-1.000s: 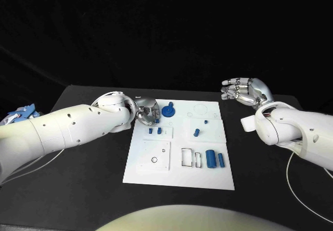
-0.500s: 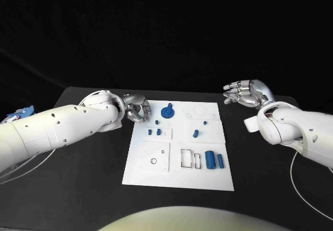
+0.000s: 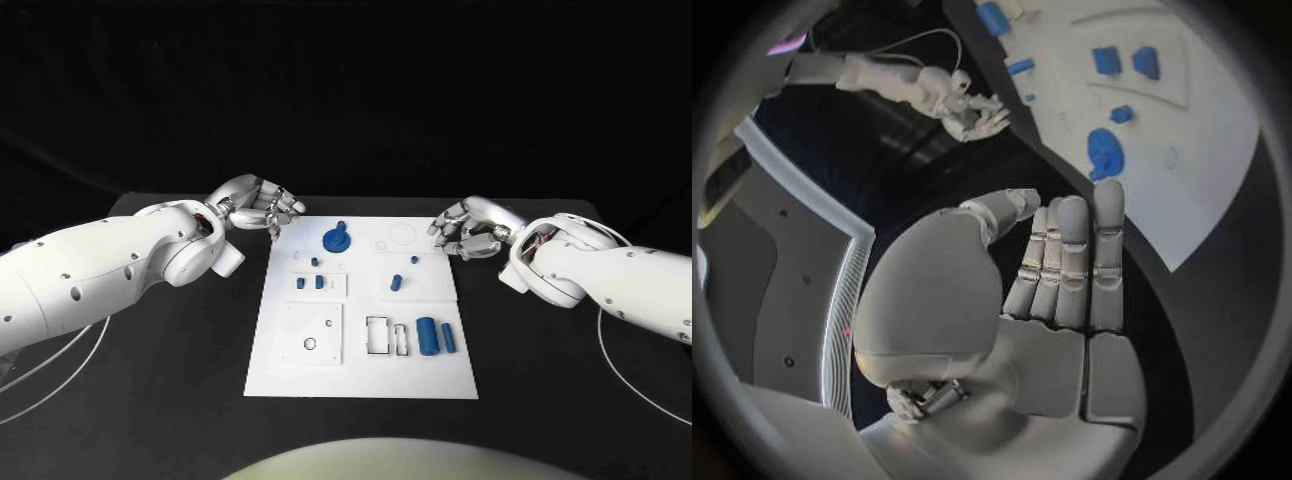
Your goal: Assemble the parts on the task board
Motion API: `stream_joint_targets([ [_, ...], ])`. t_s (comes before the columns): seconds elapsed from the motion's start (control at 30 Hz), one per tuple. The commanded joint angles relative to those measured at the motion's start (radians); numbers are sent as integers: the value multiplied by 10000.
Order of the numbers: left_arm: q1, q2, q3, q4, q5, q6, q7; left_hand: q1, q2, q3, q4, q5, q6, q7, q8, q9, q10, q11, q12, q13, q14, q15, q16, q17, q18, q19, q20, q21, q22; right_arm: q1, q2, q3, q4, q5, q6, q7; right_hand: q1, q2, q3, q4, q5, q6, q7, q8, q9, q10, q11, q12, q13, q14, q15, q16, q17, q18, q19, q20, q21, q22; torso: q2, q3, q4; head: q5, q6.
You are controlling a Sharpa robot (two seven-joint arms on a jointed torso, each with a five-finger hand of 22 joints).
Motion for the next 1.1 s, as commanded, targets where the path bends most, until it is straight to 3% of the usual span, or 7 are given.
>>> stream_joint_targets([
  [0.03, -8, -120, 10, 217, 3571, -144, 1511, -58, 45, -47, 12, -1, -65, -1, 66, 15, -57, -18, 85, 16, -49, -8, -45, -22, 150, -70, -4, -69, -42, -33, 75, 1, 161, -3025, 533, -951, -148, -126, 224, 78, -72, 16, 18, -91, 65, -156, 68, -217, 64, 428, 109, 2159, 1751, -100, 434, 64, 1422, 1364, 2, -9, 17, -94, 23],
  [0.17, -28, -234, 10, 439, 4315, -14, 1857, -62, 82, -61, 20, 1, -65, 2, 78, 18, -34, -25, 128, 26, -58, -10, -54, -36, 151, -67, -3, -107, -69, -71, 214, 1, 311, -3772, 432, -1270, -120, -164, 340, 105, -71, 10, -2, -121, 127, -165, 79, -254, 127, 472, 123, 3144, 2559, -272, 798, 96, 2566, 2496, -2, -13, 35, -145, 42],
  [0.33, -39, -294, 10, 609, 4644, 100, 2051, -43, 103, -64, 7, 2, -75, 2, 81, 19, -20, -30, 156, 31, -58, -16, -54, -42, 153, -59, -6, -127, -83, -117, 415, -1, 428, -4308, 401, -1589, -57, -134, 454, 102, -90, 61, -15, -107, 181, -159, 66, -250, 172, 506, 125, 3638, 2956, -345, 944, 103, 3087, 3012, -4, -15, 35, -182, 53],
  [0.87, -44, -350, 10, 842, 4933, 174, 2191, -53, 106, -113, -6, -7, -175, 47, 51, 2, -93, 5, 177, 21, -95, 3, -76, -72, 148, -46, -1, -203, -137, -278, 952, -19, 306, -5104, 528, -2246, -9, -3, 711, 151, -237, 209, 0, -70, 251, -102, 68, -242, 215, 540, 137, 4185, 3380, -417, 1066, 120, 3635, 3561, 4, -9, 53, -201, 15],
  [1.1, -43, -362, 10, 856, 4941, 203, 2143, -68, 102, -132, -1, -14, -196, 57, 46, -1, -116, 15, 179, 17, -100, 11, -78, -78, 146, -41, 4, -221, -150, -314, 1057, -28, 203, -5320, 611, -2398, 8, 27, 765, 157, -270, 254, -4, -53, 271, -49, 59, -219, 232, 541, 135, 4272, 3439, -433, 1091, 122, 3751, 3680, -5, -1, 25, -193, -3],
])
